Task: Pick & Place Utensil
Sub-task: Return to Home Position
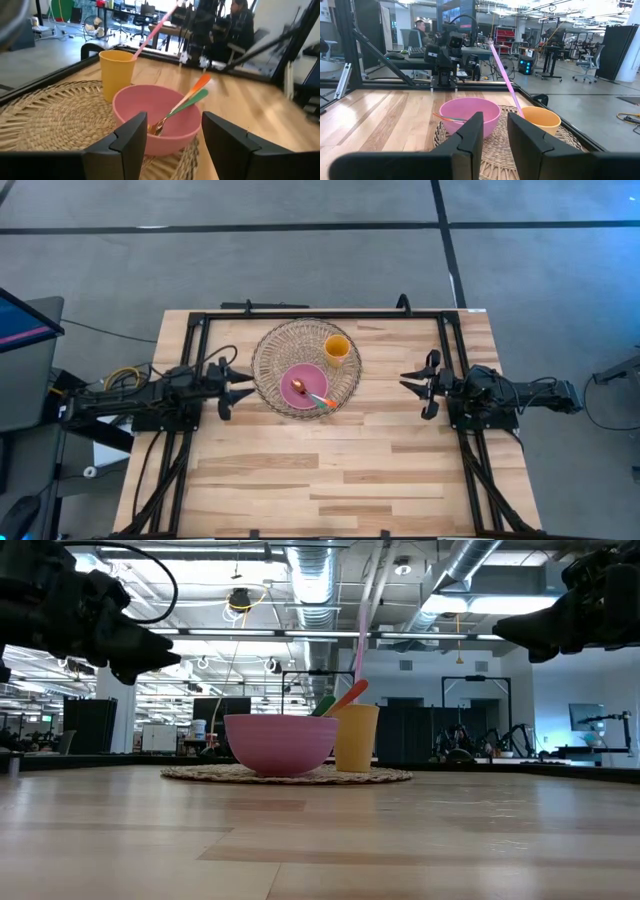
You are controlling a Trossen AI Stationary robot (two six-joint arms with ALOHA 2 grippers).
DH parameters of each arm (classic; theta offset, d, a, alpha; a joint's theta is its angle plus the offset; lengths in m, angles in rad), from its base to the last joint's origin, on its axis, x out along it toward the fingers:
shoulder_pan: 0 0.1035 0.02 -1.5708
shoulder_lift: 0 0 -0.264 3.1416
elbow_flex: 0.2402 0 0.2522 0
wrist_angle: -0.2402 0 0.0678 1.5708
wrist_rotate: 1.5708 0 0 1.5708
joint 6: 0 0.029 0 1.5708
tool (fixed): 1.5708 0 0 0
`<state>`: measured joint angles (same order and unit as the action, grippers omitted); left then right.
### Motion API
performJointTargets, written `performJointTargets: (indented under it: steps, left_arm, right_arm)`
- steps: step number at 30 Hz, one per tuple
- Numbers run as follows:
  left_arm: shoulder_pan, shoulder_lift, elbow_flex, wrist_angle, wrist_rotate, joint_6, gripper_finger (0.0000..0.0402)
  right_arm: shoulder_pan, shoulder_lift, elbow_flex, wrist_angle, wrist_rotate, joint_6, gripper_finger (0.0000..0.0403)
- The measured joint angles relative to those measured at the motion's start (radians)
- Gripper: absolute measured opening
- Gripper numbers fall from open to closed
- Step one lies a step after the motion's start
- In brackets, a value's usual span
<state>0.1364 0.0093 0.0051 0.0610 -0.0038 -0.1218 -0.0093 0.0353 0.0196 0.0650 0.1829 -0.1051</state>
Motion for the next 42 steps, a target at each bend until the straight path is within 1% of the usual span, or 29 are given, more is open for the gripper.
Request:
performJointTargets:
  steps: [3, 6, 12, 30, 42]
  left_arm:
    - [0.0, 0.001, 0.001, -0.045, -0.001, 0.046, 0.0191]
    - [0.001, 0.022, 0.001, -0.046, -0.004, 0.064, 0.0191]
    - [0.005, 0.073, 0.001, -0.042, -0.03, 0.065, 0.0191]
    - [0.005, 0.202, 0.001, -0.036, -0.03, 0.065, 0.0191]
    - [0.005, 0.262, 0.001, -0.033, -0.03, 0.065, 0.0191]
  right_arm:
    - [0.0, 0.0, 0.0, 0.0, 0.0, 0.0, 0.0082]
    - [0.0, 0.0, 0.0, -0.001, -0.001, 0.0, 0.0082]
    - [0.002, 0.0, 0.0, -0.004, -0.001, 0.0, 0.0082]
    - [0.001, 0.0, 0.0, -0.005, -0.001, 0.0, 0.0082]
    - [0.001, 0.0, 0.0, -0.005, 0.0, 0.0, 0.0082]
